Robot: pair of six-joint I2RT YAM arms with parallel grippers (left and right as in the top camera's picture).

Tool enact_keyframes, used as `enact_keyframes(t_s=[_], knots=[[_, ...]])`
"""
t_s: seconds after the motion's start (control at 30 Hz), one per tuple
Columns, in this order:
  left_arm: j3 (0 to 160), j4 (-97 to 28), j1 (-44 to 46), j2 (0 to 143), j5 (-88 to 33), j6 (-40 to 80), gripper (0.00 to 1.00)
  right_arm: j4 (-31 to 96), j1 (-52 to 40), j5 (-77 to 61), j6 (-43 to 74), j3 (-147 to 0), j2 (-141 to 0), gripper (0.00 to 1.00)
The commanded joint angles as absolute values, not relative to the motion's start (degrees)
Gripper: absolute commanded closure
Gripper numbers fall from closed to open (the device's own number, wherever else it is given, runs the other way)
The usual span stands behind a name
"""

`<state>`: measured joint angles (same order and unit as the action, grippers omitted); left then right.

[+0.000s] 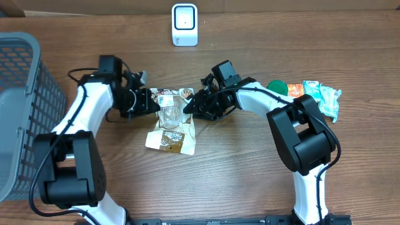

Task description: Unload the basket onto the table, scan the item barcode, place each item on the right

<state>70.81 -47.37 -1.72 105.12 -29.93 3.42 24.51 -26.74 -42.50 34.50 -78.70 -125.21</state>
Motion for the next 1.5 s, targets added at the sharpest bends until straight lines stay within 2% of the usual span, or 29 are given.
enact_keyframes(t_s=[0.0,0.2,0.5,1.1,1.47], knots=[[68.8,-45.3,-1.9,106.3,-29.8,-0.3,0.96,24.9,-26.5,-35.7,34.2,-76.9,-126.5,0.58],[67.9,-40.3,-1.7,109.2,-40.5,-4.3,0.96,24.8,-26.5,-35.7,34.2,-76.9,-126.5,0.58],[67.9,-37.3,-2.0,113.1,-33.6,-4.3,0.96,24.8,-26.5,-35.7,34.2,-76.9,-126.5,0.58],[68.0,-35.0,-1.9,121.2,-34.5,-1.6,0.96,24.6,-29.8,-36.1,34.5,-76.9,-126.8,0.55],[68.0,-34.2,-1.9,121.2,-35.6,-1.0,0.96,20.8,-34.5,-36.1,39.0,-76.9,-127.5,0.61]])
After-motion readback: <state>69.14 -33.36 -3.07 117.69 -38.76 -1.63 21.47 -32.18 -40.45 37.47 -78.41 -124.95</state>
